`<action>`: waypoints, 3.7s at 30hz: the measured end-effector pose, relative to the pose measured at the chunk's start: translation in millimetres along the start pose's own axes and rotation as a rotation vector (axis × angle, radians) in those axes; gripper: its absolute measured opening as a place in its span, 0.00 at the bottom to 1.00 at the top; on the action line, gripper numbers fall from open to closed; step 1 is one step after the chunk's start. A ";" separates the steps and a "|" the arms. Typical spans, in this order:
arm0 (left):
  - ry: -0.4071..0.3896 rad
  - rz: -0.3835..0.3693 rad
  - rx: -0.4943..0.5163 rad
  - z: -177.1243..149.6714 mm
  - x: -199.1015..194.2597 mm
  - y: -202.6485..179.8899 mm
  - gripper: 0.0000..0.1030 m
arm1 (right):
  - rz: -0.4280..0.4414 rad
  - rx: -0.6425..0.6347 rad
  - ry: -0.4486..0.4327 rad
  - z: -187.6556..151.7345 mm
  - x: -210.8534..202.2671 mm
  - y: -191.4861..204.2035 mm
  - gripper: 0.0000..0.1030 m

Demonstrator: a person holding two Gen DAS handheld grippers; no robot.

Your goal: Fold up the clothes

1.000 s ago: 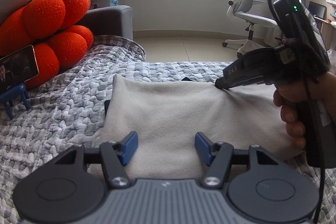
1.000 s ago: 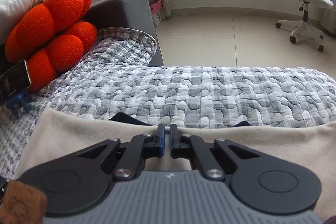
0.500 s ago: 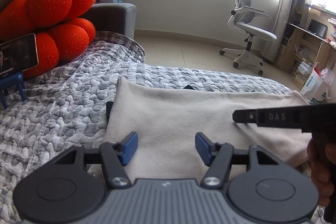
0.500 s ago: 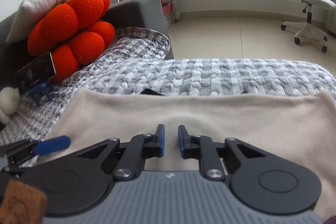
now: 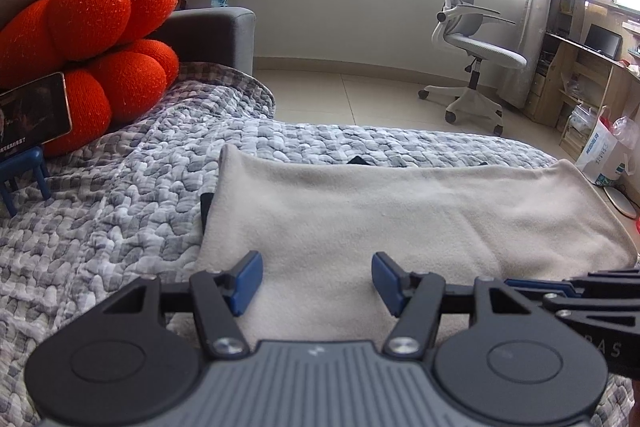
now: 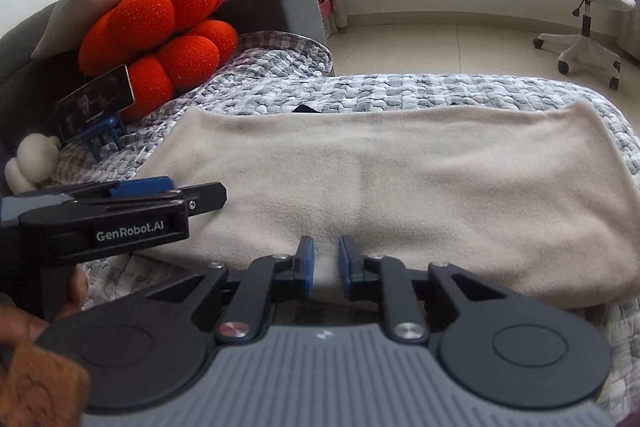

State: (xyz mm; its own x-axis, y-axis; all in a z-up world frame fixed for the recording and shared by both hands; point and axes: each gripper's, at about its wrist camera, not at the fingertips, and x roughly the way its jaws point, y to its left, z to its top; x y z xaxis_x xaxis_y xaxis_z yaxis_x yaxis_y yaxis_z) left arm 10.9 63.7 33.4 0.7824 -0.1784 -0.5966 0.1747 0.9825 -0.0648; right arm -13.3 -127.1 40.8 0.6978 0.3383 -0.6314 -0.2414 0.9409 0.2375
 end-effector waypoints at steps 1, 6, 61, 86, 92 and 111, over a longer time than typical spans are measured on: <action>0.000 0.001 0.002 0.1 0.0 -0.4 0.60 | 0.001 0.011 -0.003 -0.6 -1.4 -0.2 0.19; 0.001 0.005 0.014 -0.5 1.1 -1.7 0.61 | -0.014 0.000 -0.013 -4.1 -5.9 2.5 0.13; 0.006 0.014 0.037 -2.1 2.5 -5.8 0.62 | -0.018 0.736 -0.376 -47.2 -56.6 -150.7 0.53; 0.005 0.015 0.039 -1.6 1.5 -7.1 0.62 | -0.092 0.570 -0.484 -28.7 -66.0 -122.4 0.28; 0.003 0.017 0.045 -0.3 1.3 -9.3 0.62 | -0.127 0.402 -0.531 -17.1 -73.2 -96.9 0.28; 0.057 -0.006 0.231 0.0 14.6 -88.6 0.64 | -0.020 0.322 -0.594 6.8 -80.5 -73.0 0.26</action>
State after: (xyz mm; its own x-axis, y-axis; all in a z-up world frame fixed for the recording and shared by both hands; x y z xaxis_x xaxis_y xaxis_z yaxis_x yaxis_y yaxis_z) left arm 6.9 -25.9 30.4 0.7474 -0.1743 -0.6411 0.3164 0.9419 0.1127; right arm -47.2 -223.0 79.3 0.9744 0.1700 -0.1468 -0.0761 0.8649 0.4962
